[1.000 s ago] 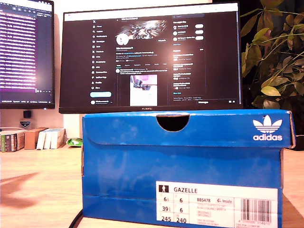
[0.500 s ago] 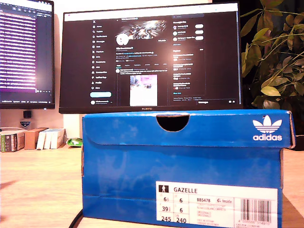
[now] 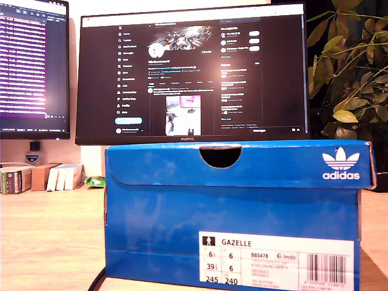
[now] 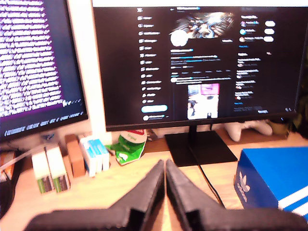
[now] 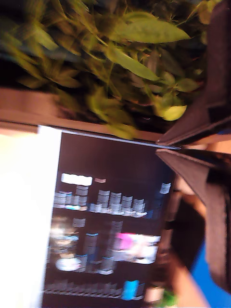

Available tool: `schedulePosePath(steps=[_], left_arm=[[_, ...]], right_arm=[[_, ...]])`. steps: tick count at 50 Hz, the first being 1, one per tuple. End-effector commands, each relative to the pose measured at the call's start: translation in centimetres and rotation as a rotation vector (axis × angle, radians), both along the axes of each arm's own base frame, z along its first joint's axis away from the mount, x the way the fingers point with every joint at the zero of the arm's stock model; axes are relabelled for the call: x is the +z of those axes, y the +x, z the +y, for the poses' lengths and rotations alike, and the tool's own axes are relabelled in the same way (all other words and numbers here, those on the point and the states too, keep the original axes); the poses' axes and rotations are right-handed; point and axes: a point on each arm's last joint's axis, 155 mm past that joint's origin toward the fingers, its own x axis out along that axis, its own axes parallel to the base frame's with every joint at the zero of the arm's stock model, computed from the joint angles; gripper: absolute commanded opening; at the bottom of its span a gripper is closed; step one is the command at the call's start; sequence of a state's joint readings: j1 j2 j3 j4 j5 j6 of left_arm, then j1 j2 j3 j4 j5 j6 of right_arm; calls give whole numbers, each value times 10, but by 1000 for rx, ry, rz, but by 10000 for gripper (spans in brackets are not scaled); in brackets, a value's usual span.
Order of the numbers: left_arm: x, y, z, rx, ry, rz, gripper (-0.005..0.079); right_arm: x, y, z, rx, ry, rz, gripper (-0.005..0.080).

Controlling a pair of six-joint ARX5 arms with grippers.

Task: Close the blue shoebox by pushing the lid with your left arm and holding the box in place with your right arm

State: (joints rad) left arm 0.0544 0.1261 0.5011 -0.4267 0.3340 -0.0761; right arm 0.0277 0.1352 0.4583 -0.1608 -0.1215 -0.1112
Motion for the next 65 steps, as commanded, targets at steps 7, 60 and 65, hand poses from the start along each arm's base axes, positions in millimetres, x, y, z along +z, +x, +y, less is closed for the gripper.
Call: schedulePosePath(steps=[7,60,65], left_arm=[[-26,6,3,20,-48,16,-19],[-107,40,54,290,-33,6,-19],[-117,41,52,285,-24,30,-19]], right_arm=[[-55,14,-1,0,61,111,34],[-133,31,-16,-93,25,151,34],[-148,33,-17,-99,21,180,34]])
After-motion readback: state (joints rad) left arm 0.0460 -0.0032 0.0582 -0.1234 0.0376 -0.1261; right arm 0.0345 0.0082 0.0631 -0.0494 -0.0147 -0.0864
